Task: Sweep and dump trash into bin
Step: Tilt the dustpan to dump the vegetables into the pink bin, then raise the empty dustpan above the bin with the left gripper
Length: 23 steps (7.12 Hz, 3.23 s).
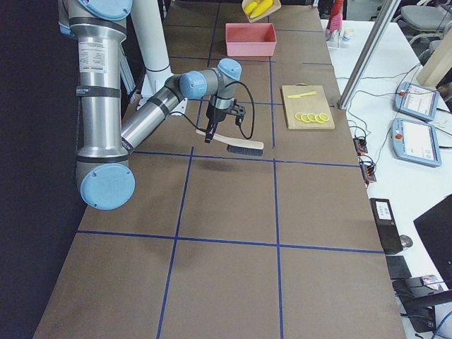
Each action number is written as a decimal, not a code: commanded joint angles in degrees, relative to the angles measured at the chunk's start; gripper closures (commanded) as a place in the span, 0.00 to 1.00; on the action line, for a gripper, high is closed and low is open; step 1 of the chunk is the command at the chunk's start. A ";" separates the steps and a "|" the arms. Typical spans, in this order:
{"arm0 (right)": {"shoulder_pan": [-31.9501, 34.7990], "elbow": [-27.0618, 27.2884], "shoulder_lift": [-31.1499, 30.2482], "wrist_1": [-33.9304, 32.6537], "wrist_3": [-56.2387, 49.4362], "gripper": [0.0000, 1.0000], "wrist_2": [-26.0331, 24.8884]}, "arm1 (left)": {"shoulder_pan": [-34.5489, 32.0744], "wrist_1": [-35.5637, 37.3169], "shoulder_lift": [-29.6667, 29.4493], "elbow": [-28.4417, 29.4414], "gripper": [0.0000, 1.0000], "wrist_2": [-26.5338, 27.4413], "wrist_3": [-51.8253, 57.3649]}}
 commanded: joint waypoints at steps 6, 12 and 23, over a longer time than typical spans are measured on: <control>0.05 -0.51 -0.80 0.00 -0.11 0.98 1.44 | 7.13 0.79 5.30 -6.60 1.00 17.69 4.24; 0.05 -0.77 -0.62 0.00 -0.11 0.98 1.53 | 8.10 40.51 4.95 -31.49 1.00 36.94 15.58; 0.05 -8.83 -14.22 28.31 2.93 0.97 1.09 | 12.91 73.21 -21.84 -38.96 1.00 33.01 9.63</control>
